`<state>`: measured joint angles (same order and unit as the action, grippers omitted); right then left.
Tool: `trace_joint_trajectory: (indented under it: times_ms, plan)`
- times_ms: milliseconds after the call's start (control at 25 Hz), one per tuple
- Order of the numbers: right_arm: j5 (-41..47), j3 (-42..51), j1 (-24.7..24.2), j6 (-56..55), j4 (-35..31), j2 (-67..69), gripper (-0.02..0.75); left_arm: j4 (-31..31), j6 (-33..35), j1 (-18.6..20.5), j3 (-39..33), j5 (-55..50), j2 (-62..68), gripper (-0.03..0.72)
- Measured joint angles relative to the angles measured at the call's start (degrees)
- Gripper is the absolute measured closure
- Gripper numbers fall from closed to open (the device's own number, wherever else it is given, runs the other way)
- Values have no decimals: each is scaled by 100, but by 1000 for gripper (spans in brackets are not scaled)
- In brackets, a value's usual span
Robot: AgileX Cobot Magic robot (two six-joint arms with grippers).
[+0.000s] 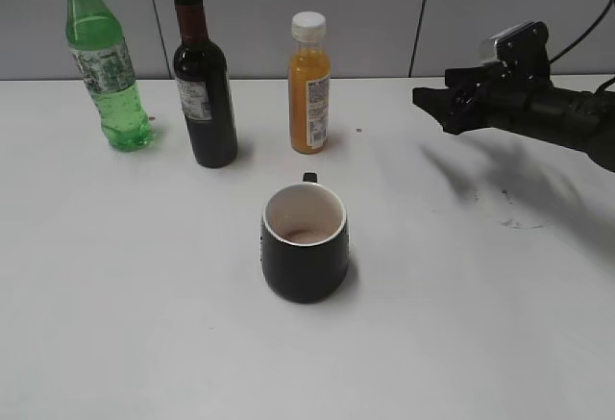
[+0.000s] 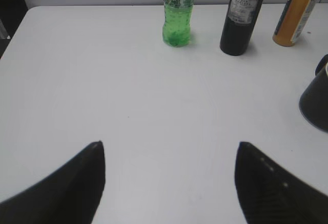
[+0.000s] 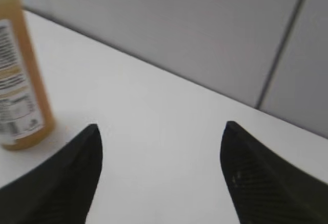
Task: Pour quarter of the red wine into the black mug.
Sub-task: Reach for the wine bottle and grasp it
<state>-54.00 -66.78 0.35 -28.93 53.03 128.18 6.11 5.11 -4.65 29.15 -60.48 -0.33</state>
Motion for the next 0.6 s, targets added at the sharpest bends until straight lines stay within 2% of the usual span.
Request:
trace_joint_trajectory:
  times_ms: [160,360,600]
  plan:
    - [214,0,-64,867,-1380,0,178,0,-8,0,0,0,0,99]
    - [500,5,-89,1873,-2947,-83,119,0,0,0,0,0,0,99]
    - [2039,5,-198,2846,-4963,-563,114,0,1,0,0,0,0,99]
